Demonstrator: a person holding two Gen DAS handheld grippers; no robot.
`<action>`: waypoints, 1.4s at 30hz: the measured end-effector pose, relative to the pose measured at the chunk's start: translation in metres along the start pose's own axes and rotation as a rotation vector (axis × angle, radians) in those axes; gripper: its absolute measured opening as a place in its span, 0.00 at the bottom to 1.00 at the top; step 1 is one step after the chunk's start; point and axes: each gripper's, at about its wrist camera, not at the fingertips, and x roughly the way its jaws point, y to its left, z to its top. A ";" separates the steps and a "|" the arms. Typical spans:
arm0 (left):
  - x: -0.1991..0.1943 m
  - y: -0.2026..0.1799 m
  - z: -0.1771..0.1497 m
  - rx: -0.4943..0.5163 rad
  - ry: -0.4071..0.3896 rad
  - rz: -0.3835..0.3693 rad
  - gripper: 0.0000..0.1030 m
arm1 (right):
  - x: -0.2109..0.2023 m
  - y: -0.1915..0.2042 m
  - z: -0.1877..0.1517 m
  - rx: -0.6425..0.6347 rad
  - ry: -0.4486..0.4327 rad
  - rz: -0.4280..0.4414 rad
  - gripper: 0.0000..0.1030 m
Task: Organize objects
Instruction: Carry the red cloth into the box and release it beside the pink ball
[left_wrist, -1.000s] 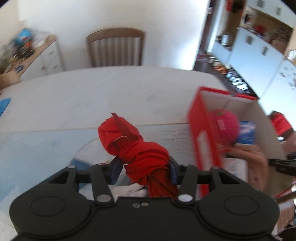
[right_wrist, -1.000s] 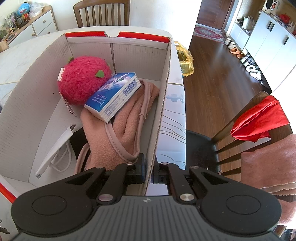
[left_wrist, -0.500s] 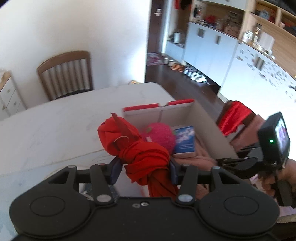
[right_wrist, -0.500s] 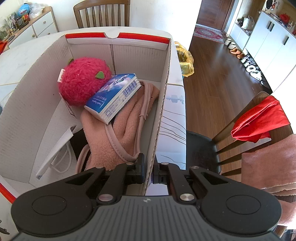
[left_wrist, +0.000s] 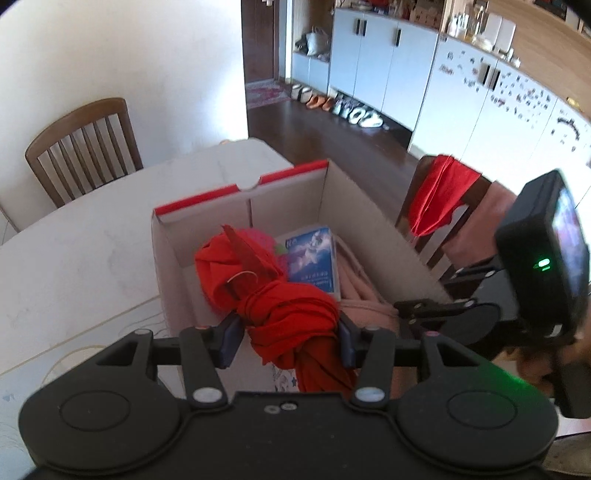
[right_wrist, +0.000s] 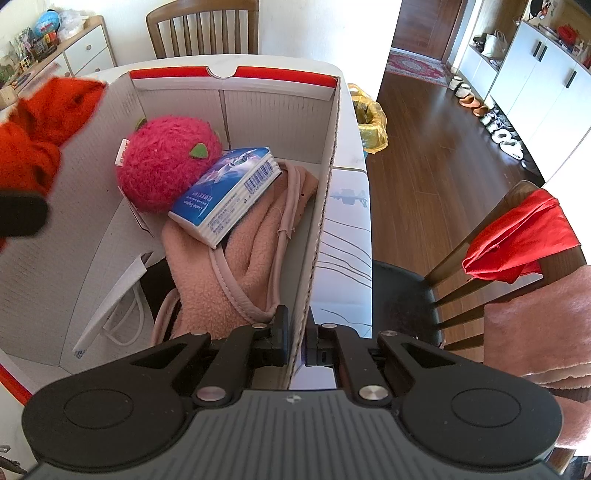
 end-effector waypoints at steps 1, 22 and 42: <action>0.004 -0.001 -0.001 0.002 0.013 0.007 0.48 | 0.000 0.000 0.000 0.001 0.000 0.001 0.06; 0.068 -0.005 -0.022 0.033 0.214 0.045 0.49 | 0.000 0.002 0.000 0.008 -0.003 0.008 0.06; 0.062 -0.009 -0.030 0.057 0.207 -0.001 0.73 | 0.003 -0.002 0.001 0.014 -0.004 0.014 0.06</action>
